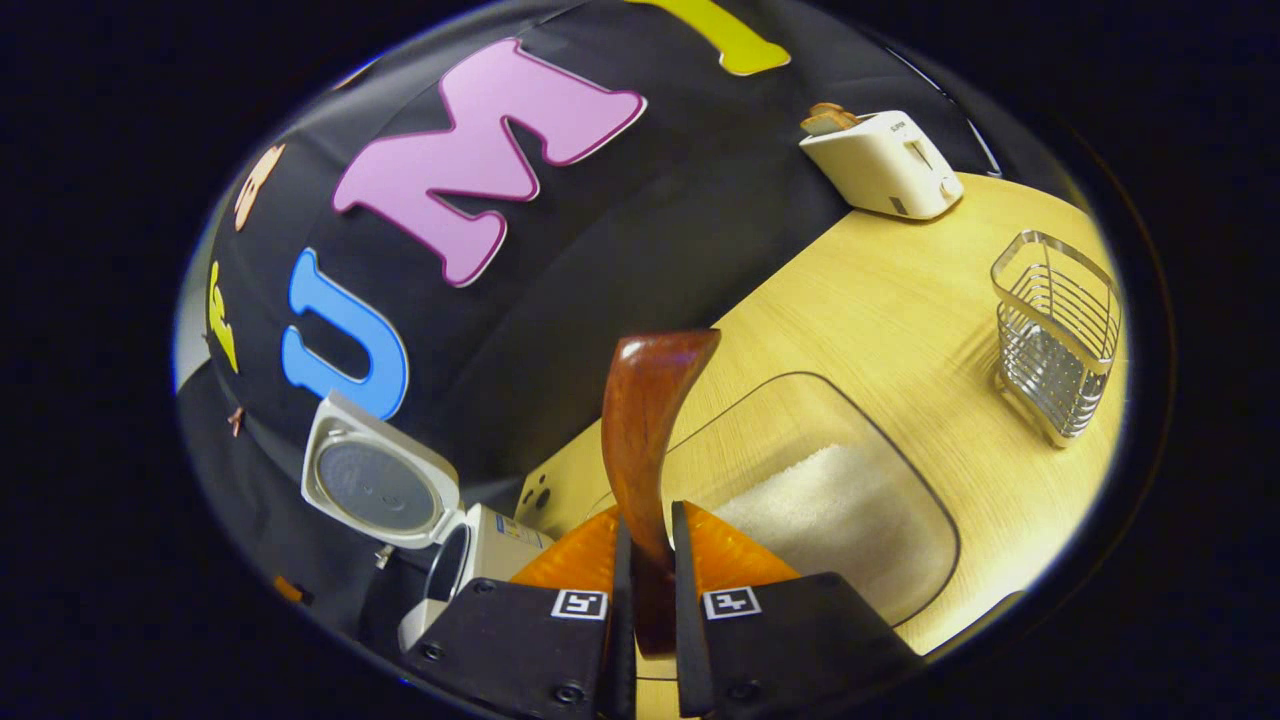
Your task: Close the left gripper, press the button to open the rice cooker; take a wooden spoon from the chopstick holder with the right hand, scoop a spoonful of rice and pour it into the rice cooker, then put the wooden spoon back into the chopstick holder.
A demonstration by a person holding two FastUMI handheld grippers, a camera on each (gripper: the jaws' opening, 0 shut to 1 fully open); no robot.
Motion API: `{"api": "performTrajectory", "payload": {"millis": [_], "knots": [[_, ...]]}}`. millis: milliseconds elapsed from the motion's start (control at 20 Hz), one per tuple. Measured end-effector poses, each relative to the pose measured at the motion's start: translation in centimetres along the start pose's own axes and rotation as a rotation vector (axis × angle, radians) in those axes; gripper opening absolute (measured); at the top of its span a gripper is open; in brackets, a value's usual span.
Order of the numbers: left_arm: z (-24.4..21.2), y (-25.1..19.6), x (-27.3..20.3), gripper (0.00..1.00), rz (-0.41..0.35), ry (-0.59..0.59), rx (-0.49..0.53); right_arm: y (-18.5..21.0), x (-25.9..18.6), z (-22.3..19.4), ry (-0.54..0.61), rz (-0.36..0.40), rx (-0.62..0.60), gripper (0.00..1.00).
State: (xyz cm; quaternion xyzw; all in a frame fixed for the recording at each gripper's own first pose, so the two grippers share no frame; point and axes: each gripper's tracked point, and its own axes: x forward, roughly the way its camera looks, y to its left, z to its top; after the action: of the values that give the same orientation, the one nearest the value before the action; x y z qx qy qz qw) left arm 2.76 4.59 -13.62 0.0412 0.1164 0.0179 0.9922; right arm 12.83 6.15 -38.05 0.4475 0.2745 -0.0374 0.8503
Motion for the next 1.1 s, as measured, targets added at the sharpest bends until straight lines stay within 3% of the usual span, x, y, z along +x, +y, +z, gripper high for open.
{"api": "performTrajectory", "payload": {"millis": [300, 600, 800, 1100], "knots": [[0.5, -0.3, -0.5, 0.97, 0.005, -0.014, -0.021, 1.9, -2.3, 4.7, -0.068, 0.032, 0.077, 0.20], [0.4, -0.1, -1.4, 0.97, 0.009, -0.028, -0.059, 7.8, -4.6, 7.9, -0.104, 0.111, 0.127, 0.20], [0.3, 1.8, -2.4, 0.97, 0.053, -0.039, -0.069, 13.3, -4.6, 7.9, -0.090, 0.190, 0.172, 0.20], [-0.1, 5.3, -4.7, 0.97, 0.140, -0.047, -0.087, 22.2, -3.0, 4.6, -0.051, 0.306, 0.112, 0.20]]}}
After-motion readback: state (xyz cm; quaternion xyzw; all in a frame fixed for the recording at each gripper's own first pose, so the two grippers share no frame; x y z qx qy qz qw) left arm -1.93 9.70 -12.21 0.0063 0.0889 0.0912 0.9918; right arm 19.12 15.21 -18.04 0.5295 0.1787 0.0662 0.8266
